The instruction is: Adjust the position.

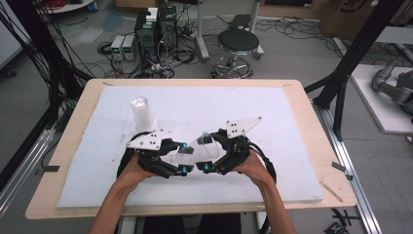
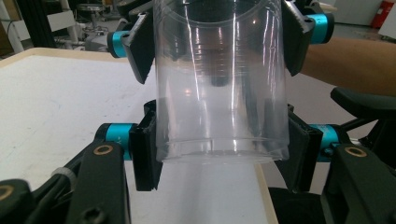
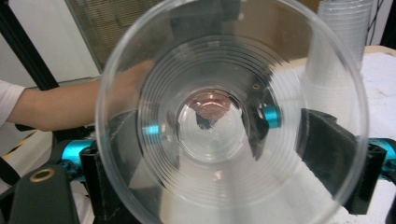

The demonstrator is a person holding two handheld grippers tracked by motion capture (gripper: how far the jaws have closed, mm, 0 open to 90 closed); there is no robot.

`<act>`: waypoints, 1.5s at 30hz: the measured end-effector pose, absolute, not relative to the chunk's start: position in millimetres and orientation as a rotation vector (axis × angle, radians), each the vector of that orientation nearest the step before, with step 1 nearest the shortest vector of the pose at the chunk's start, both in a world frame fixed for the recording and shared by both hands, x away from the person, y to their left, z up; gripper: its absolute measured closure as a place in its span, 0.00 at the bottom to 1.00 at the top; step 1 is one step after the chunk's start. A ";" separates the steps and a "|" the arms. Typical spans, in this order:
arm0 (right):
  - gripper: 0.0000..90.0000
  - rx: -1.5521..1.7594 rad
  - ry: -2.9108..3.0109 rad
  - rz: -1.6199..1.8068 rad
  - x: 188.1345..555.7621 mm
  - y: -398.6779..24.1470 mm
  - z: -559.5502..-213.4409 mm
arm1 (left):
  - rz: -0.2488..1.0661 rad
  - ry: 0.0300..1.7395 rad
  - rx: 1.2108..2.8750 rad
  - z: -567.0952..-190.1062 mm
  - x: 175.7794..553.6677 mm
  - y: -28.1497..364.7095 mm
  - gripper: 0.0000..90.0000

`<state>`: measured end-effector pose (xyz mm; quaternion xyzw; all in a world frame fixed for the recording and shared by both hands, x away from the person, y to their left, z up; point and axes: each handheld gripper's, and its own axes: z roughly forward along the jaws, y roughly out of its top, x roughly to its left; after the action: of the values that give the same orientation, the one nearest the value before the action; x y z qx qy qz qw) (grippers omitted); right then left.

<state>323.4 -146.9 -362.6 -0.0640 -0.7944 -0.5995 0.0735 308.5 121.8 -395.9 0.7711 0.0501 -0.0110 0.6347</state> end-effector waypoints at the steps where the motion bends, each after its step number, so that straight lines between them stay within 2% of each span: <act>1: 0.16 -0.189 -2.383 -1.802 323.6 -146.5 -362.7 | -0.025 0.116 1.763 -395.9 308.4 121.9 0.46; 10: 0.32 -0.160 -2.338 -1.845 324.6 -147.4 -361.4 | -0.028 0.111 1.765 -395.7 308.1 122.2 0.46; 15: 0.36 -0.161 -2.333 -1.848 324.7 -147.7 -361.5 | -0.028 0.111 1.763 -395.7 308.2 122.5 0.46; 24: 0.38 -0.160 -2.323 -1.855 325.0 -147.7 -361.5 | -0.032 0.117 1.758 -395.5 308.2 122.9 0.46; 25: 0.38 -0.158 -2.320 -1.859 325.1 -147.7 -361.5 | -0.038 0.121 1.755 -395.4 308.5 122.9 0.45; 26: 0.38 -0.157 -2.317 -1.861 325.1 -147.8 -361.4 | -0.044 0.147 1.749 -395.4 308.8 122.2 0.37; 28: 0.38 -0.160 -2.320 -1.862 324.8 -148.4 -361.1 | -0.053 0.209 1.761 -395.1 310.1 121.4 0.10; 29: 0.38 -0.162 -2.320 -1.860 324.9 -148.7 -361.0 | -0.047 0.216 1.764 -395.3 310.5 121.8 0.06; 31: 0.38 -0.164 -2.322 -1.856 325.3 -149.5 -360.9 | -0.050 0.214 1.759 -395.2 310.3 123.5 0.03; 36: 0.38 -0.176 -2.329 -1.856 325.4 -151.1 -360.2 | -0.021 0.219 1.782 -393.0 307.7 128.2 0.03; 45: 0.37 -0.292 -2.423 -1.803 329.9 -161.5 -358.3 | 0.081 0.364 1.860 -397.7 299.3 154.9 0.03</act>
<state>329.9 -161.5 -358.3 -0.0960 -0.7973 -0.5934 0.0535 299.3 154.9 -397.7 0.7966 0.1560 0.0346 0.5830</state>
